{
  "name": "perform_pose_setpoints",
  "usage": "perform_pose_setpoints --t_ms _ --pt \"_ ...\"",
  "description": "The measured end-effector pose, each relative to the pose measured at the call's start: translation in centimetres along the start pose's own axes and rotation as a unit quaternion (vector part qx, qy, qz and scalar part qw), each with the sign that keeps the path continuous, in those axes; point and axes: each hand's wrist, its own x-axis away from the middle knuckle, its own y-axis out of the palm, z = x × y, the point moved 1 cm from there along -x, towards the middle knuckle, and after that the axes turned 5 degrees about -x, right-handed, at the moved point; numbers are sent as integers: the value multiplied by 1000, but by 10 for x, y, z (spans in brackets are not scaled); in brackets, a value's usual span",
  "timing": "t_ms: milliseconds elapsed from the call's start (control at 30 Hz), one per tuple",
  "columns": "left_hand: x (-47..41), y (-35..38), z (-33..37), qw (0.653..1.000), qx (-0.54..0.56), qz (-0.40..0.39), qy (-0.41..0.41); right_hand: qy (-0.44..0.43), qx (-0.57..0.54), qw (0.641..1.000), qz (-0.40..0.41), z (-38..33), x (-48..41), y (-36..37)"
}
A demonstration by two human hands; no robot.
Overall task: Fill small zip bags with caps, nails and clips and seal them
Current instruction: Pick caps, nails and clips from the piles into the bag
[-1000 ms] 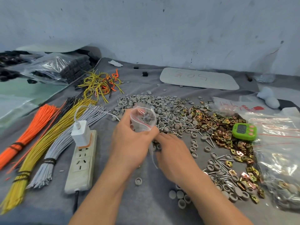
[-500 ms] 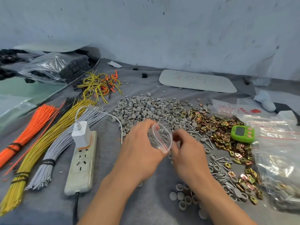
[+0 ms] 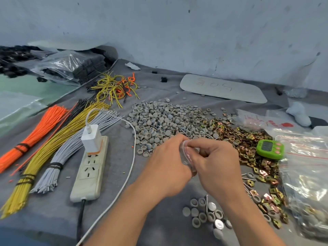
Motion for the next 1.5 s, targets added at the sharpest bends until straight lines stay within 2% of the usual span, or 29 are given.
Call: perform_pose_setpoints --t_ms 133,200,267,333,367,433,500,567,967,1133,1233,1300,1400,1500 --pt "-1 -1 2 999 17 13 -25 13 -94 996 7 0 -6 -7" --pt "-3 -3 1 998 40 34 -41 41 -178 982 42 5 -11 -13" --pt "-5 -5 1 994 79 56 -58 82 -212 969 94 16 -14 -19" --pt "-7 -9 0 984 140 78 -73 110 -139 978 109 28 -16 -19" --pt "-8 -11 1 979 169 86 -79 112 -67 988 81 34 -16 -16" --pt "-9 -14 3 970 211 92 -82 97 75 991 -46 38 -15 -5" --pt "-10 -14 4 962 242 100 -81 74 174 964 -185 46 -13 9" --pt "-9 -13 5 957 255 110 -83 58 241 940 -236 51 -11 18" --pt "-5 -19 1 970 187 120 -104 72 325 931 -152 49 -10 24" --pt "-6 -18 -2 982 104 128 -93 104 254 960 -62 48 -15 6" --pt "-3 -15 -4 988 39 123 -82 85 71 993 43 34 -16 -5" --pt "-2 -12 -1 991 5 118 -66 47 -53 993 93 21 -14 -13" --pt "-2 -6 6 994 -19 95 -40 8 -160 984 75 3 -8 -15" --pt "-1 -3 9 997 -9 77 -20 8 -139 990 20 -2 -5 -7"
